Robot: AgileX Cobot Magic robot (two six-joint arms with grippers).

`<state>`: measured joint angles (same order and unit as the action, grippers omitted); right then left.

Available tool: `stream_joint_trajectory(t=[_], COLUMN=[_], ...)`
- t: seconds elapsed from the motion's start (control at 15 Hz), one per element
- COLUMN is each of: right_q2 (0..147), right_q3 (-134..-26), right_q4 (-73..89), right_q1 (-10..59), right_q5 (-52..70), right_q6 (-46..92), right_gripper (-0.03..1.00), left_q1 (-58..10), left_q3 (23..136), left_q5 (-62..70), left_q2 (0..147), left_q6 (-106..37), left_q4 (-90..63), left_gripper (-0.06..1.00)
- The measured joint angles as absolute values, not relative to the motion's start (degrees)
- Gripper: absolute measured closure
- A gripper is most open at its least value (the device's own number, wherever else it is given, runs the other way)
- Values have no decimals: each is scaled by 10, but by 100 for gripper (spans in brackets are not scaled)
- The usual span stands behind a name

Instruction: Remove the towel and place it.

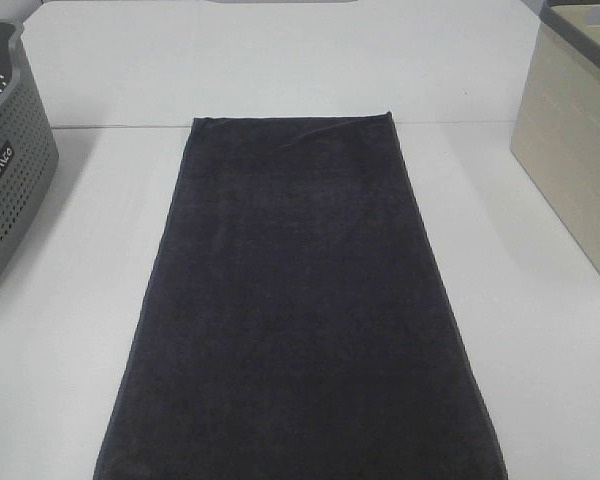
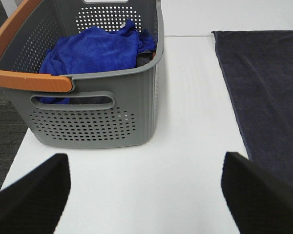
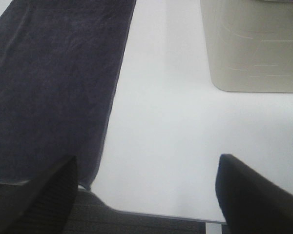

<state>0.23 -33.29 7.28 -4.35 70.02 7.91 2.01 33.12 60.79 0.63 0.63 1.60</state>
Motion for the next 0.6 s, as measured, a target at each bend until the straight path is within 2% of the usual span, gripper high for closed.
stream_joint_trajectory(t=[0.27, 0.6], right_q2=[-2, -2], right_q3=[-272, -264], right_q4=[73, 73], right_q1=[-44, -44], right_q5=[661, 641], right_q6=[104, 103], right_gripper=[20, 20], left_q1=[20, 20], left_q3=[297, 297], left_q5=[618, 618], left_q2=[-3, -3], left_q6=[-16, -22], left_q4=[0, -6], left_gripper=[16, 18])
